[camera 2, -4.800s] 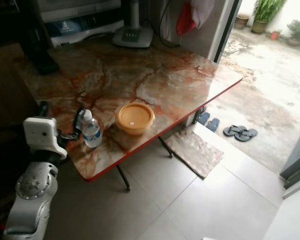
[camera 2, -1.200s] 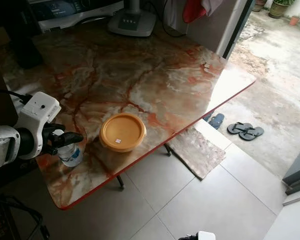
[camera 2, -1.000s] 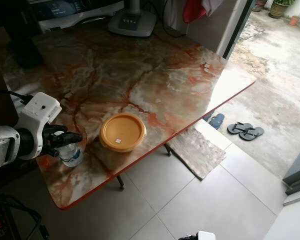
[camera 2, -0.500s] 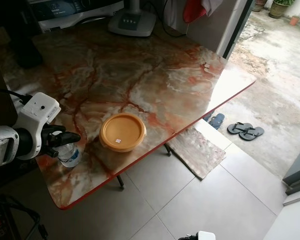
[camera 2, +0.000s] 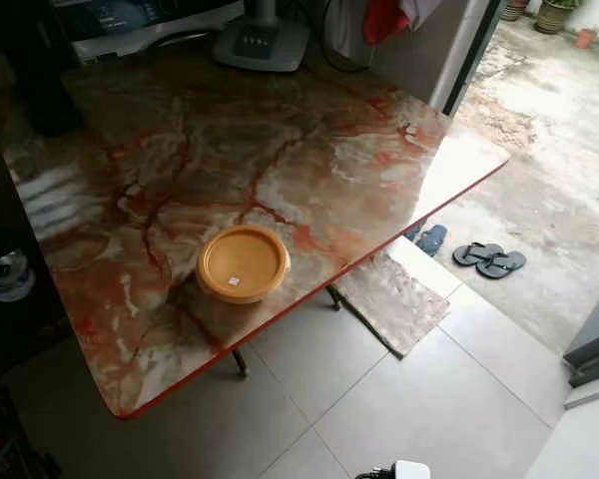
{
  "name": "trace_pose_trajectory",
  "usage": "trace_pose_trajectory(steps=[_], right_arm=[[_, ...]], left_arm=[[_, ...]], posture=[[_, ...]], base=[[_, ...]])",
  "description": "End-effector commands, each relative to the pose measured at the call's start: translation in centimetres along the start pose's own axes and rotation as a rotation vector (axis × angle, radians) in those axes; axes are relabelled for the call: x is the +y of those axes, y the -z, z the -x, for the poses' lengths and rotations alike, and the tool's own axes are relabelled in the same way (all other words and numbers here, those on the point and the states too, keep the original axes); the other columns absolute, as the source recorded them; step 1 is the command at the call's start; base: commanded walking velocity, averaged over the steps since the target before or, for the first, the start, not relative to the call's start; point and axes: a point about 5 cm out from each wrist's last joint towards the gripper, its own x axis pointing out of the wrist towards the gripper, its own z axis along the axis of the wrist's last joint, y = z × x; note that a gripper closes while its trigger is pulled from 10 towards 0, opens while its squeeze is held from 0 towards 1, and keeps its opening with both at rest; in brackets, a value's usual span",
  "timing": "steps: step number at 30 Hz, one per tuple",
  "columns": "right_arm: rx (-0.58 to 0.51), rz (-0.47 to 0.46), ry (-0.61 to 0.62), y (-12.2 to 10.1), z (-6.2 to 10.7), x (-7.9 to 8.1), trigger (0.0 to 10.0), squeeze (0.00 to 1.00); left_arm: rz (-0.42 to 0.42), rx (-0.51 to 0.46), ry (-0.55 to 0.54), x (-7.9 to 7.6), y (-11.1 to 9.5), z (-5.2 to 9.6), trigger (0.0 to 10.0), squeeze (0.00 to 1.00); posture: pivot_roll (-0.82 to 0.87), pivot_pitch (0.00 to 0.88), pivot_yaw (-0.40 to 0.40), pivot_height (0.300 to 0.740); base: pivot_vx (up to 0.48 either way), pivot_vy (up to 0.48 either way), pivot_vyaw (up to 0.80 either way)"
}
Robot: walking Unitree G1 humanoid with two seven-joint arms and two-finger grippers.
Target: Restocking fridge
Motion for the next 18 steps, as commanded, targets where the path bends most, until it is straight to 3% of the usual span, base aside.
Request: trace_pose_trajectory(steps=[1,6,7,10,13,15,18], right_arm=[[0.090,0.001,-0.011,2.2,0.7,0.2,10.0,0.00],[0.090,0.002,-0.012,2.2,0.7,0.2,10.0,0.00],[0.091,0.003,-0.012,2.2,0.7,0.1,10.0,0.00],[0.092,0.005,-0.011,2.2,0.7,0.1,10.0,0.00],[0.094,0.006,-0.010,2.2,0.7,0.0,10.0,0.00],[0.094,0.007,-0.010,2.2,0.7,0.0,10.0,0.00],[0.093,0.010,-0.009,2.1,0.7,-0.1,10.0,0.00]], left_arm=[[0.047,0.003,-0.105,2.0,1.8,-0.8,10.0,0.00],[0.056,0.042,-0.148,2.5,4.0,-1.6,10.0,0.00],[0.067,0.059,-0.181,2.4,6.8,-2.5,10.0,0.00],[0.065,0.087,-0.232,2.0,10.2,-3.2,10.0,0.00],[0.199,0.142,-0.153,0.6,13.1,-3.7,10.0,0.00],[0.244,0.152,-0.109,-0.6,14.6,-3.9,10.0,0.00],[0.282,0.233,-0.063,-3.0,18.6,-4.3,10.0,0.00]], posture=[[0.22,0.138,-0.055,0.740],[0.21,0.139,-0.056,0.740],[0.21,0.139,-0.059,0.740],[0.21,0.135,-0.062,0.740],[0.20,0.132,-0.068,0.740],[0.20,0.128,-0.074,0.740],[0.18,0.125,-0.075,0.740]], base=[[0.000,0.000,0.00],[0.000,0.000,0.00],[0.000,0.000,0.00],[0.000,0.000,0.00],[0.000,0.000,0.00],[0.000,0.000,0.00],[0.000,0.000,0.00]])
